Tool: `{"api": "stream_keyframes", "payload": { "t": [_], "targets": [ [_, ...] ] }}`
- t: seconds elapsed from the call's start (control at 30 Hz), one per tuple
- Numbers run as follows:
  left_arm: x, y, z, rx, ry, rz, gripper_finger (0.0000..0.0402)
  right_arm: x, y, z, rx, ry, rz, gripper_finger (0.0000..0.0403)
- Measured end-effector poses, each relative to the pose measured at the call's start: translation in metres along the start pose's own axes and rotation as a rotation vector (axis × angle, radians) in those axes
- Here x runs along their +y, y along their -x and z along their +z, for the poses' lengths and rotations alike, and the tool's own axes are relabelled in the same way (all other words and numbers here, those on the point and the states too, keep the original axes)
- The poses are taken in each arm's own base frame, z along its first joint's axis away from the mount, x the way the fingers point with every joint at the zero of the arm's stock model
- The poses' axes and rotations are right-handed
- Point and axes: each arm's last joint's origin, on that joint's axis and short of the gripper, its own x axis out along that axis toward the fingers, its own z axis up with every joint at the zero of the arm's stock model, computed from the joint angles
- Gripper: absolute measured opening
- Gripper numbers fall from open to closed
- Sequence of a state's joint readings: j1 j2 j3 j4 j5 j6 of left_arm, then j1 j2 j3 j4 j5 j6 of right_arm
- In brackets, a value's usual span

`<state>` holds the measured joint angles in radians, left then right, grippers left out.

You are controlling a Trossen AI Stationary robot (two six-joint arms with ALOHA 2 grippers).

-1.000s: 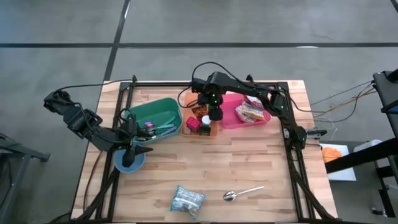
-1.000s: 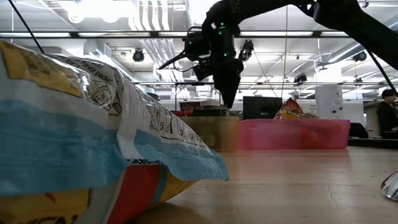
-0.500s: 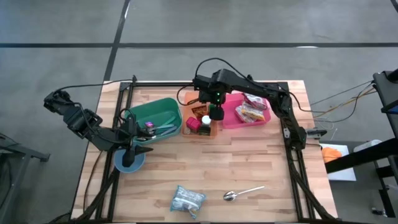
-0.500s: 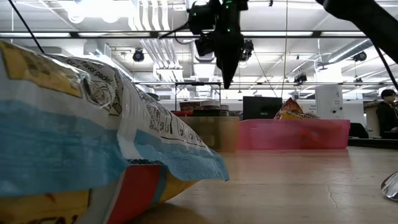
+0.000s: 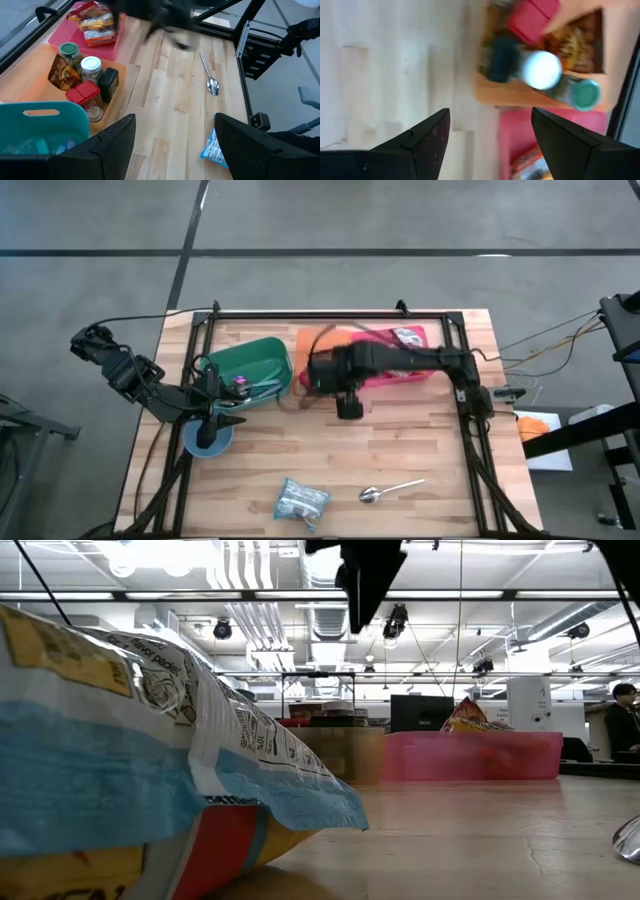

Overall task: Pick & Place Food Item
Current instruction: Put the light blue noodle pack into the pink bin

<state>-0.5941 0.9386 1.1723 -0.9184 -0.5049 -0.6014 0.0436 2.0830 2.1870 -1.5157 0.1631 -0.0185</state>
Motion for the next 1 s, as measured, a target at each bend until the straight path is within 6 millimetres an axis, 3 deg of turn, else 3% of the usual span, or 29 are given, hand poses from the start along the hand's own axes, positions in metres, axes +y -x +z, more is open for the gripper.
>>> {"api": "stream_keyframes", "payload": {
  "t": [0.33, 0.47, 0.7, 1.0],
  "targets": [
    [0.000, 0.000, 0.000, 0.000, 0.000, 0.000, 0.0271, 0.140, -0.010, 0.001, -0.209, 0.234, 0.040, 0.0276],
    [0.000, 0.000, 0.000, 0.000, 0.001, 0.000, 0.0271, 0.183, -0.025, -0.005, -0.304, 0.289, 0.054, 0.0276],
    [0.000, 0.000, 0.000, -0.001, 0.002, -0.001, 0.0271, 0.215, -0.064, -0.018, -0.345, 0.190, 0.156, 0.0276],
    [0.000, 0.000, 0.000, -0.002, 0.002, -0.001, 0.0271, 0.232, -0.096, -0.023, -0.423, 0.097, 0.351, 0.0276]
  ]
}}
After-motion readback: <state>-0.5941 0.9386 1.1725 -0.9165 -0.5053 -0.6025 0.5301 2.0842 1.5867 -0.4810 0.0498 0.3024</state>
